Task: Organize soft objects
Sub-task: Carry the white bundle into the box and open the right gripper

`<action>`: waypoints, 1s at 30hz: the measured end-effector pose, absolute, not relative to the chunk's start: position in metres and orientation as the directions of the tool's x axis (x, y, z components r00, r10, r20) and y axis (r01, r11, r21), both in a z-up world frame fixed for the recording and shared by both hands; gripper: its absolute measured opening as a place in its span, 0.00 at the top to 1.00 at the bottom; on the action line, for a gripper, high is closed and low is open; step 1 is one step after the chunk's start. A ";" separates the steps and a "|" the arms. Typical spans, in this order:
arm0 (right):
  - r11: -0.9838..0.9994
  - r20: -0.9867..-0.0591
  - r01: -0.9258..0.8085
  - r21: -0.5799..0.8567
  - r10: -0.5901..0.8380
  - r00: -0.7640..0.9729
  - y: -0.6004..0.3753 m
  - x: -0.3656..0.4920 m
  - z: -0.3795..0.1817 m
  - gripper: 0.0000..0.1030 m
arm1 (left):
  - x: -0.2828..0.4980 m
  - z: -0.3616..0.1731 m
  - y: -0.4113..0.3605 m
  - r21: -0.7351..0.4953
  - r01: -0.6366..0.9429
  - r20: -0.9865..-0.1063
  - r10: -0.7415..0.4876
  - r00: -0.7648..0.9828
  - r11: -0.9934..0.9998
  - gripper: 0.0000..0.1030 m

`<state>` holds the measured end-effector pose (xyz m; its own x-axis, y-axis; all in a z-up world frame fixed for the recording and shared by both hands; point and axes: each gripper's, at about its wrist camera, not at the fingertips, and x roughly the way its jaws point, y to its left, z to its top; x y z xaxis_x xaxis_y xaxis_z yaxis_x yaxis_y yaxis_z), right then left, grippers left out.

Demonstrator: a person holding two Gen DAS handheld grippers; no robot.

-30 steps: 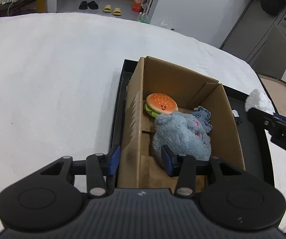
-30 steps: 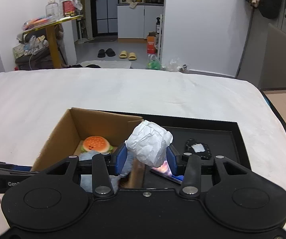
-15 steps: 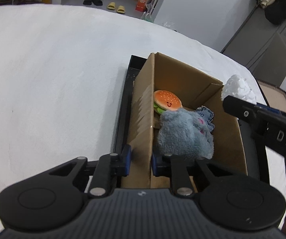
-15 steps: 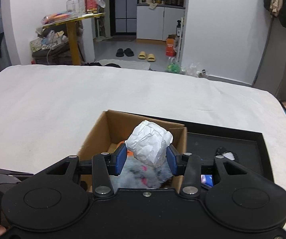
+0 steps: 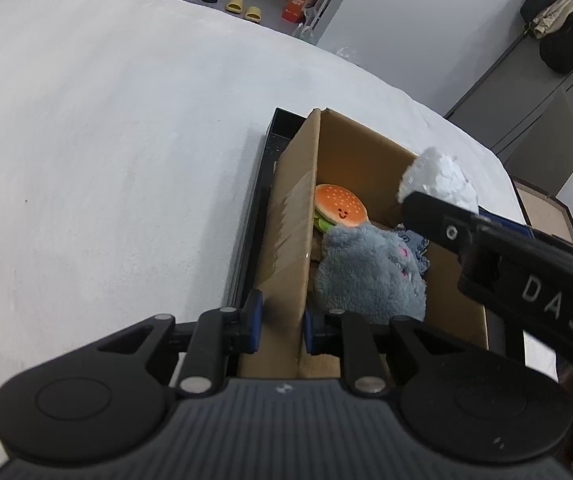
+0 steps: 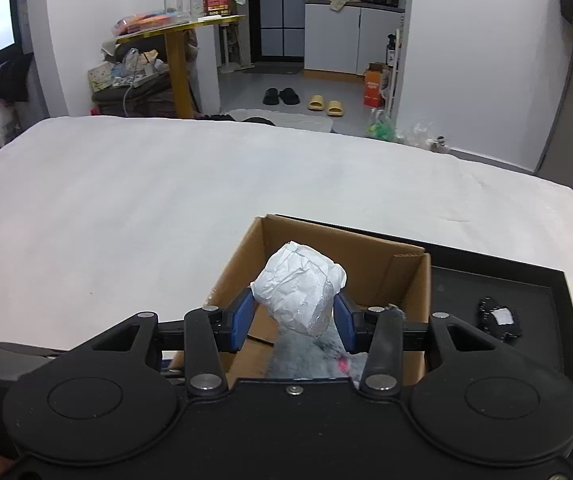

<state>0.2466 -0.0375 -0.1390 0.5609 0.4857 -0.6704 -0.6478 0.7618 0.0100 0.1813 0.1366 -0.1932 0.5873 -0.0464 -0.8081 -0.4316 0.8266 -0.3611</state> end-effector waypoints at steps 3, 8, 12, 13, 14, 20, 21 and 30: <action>0.754 -0.665 -0.656 0.041 0.510 0.545 -0.034 0.247 -0.137 0.57 | 0.181 -0.193 0.139 -0.369 -0.437 -0.807 -0.050 0.588 0.820 0.82; 0.713 -0.655 -0.694 0.102 0.573 0.492 -0.032 0.246 -0.133 0.47 | 0.177 -0.192 0.140 -0.375 -0.442 -0.805 -0.049 0.592 0.815 0.81; 0.722 -0.664 -0.685 0.100 0.561 0.494 -0.035 0.244 -0.135 0.47 | 0.177 -0.191 0.138 -0.369 -0.442 -0.806 -0.044 0.590 0.818 0.81; 0.727 -0.668 -0.679 0.101 0.555 0.495 -0.036 0.245 -0.136 0.47 | 0.177 -0.191 0.138 -0.369 -0.441 -0.806 -0.045 0.590 0.818 0.81; 0.732 -0.672 -0.674 0.100 0.549 0.497 -0.038 0.245 -0.137 0.47 | 0.177 -0.191 0.137 -0.367 -0.441 -0.806 -0.044 0.590 0.819 0.81; 0.765 -0.688 -0.637 0.097 0.515 0.512 -0.049 0.246 -0.141 0.43 | 0.177 -0.187 0.135 -0.344 -0.440 -0.808 -0.023 0.588 0.829 0.81; 0.768 -0.690 -0.633 0.098 0.511 0.513 -0.050 0.246 -0.142 0.41 | 0.177 -0.186 0.134 -0.340 -0.439 -0.808 -0.020 0.588 0.831 0.81; 0.795 -0.704 -0.601 0.085 0.475 0.528 -0.062 0.248 -0.150 0.36 | 0.177 -0.182 0.133 -0.314 -0.454 -0.810 0.014 0.587 0.834 0.70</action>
<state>0.2481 -0.0625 -0.1504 0.5285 0.4746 -0.7039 -0.6006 0.7950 0.0851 0.1769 0.1330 -0.1823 0.5869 0.0144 -0.8095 -0.4540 0.8337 -0.3143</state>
